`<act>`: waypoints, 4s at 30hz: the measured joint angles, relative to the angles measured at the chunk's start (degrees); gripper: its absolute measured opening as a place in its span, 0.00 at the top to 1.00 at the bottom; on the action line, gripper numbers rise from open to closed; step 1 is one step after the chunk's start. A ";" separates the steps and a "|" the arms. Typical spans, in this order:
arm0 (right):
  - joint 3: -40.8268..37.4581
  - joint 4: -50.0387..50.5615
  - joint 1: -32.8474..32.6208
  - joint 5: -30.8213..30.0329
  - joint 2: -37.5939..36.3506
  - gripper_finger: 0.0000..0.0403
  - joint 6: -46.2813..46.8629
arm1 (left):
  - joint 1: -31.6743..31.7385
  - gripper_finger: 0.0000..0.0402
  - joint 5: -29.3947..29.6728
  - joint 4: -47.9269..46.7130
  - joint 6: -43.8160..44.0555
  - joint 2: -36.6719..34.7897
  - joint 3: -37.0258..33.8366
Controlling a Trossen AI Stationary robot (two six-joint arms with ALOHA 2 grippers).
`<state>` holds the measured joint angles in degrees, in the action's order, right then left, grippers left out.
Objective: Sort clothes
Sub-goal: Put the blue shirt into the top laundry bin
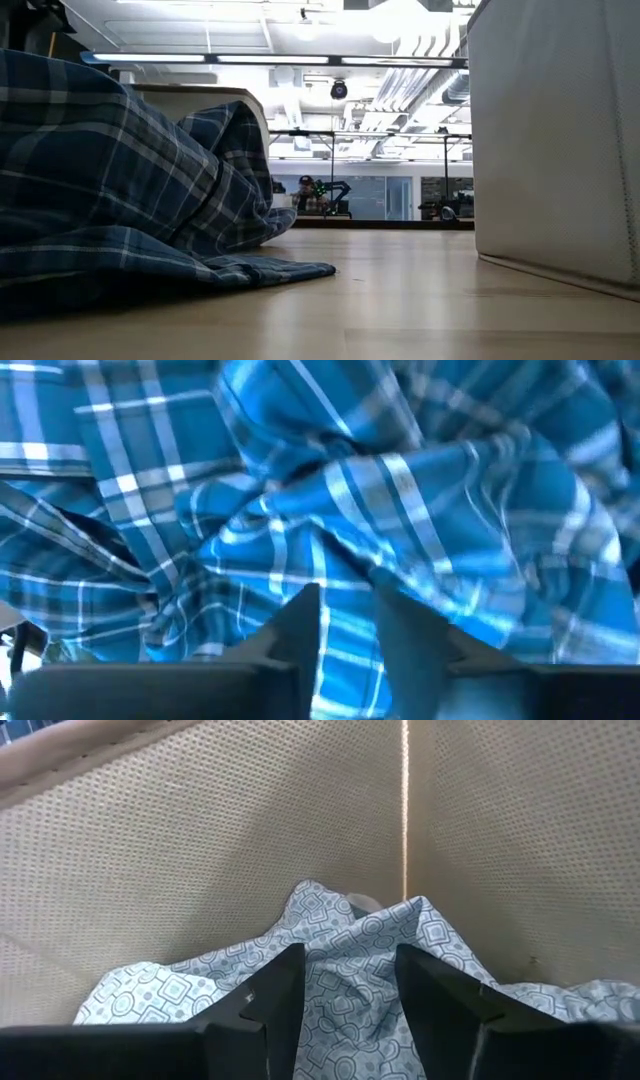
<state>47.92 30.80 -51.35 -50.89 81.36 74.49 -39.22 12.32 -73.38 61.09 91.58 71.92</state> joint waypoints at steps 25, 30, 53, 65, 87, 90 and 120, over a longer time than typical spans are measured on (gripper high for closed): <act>0.00 -0.79 0.00 -0.83 0.02 0.62 -2.98 | -2.36 0.79 12.27 29.92 21.81 8.56 -17.57; 0.02 -1.61 0.00 -1.72 0.02 0.62 -2.99 | -1.27 0.95 21.78 28.97 14.57 3.67 -11.42; 0.02 -2.25 0.00 -1.22 0.02 0.62 -2.96 | -4.88 0.98 43.72 90.42 -103.81 -27.58 20.62; 0.02 -2.50 0.00 -1.22 0.02 0.62 -2.54 | 2.07 0.98 29.48 112.34 -153.30 -27.69 37.01; 0.02 -3.49 9.55 11.03 0.00 0.62 -19.83 | 25.36 1.00 52.70 105.49 -119.10 -40.78 0.41; 0.02 -4.68 11.16 14.94 -0.02 0.62 -24.29 | 34.75 1.00 56.67 102.51 -110.32 -41.33 -8.01; 0.07 -6.25 20.96 22.30 -0.02 0.62 -40.23 | 82.95 0.75 -6.31 23.14 -52.16 -9.16 -4.94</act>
<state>47.99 24.56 -30.39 -28.59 81.34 34.26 43.73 6.01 -50.25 8.93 82.41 66.98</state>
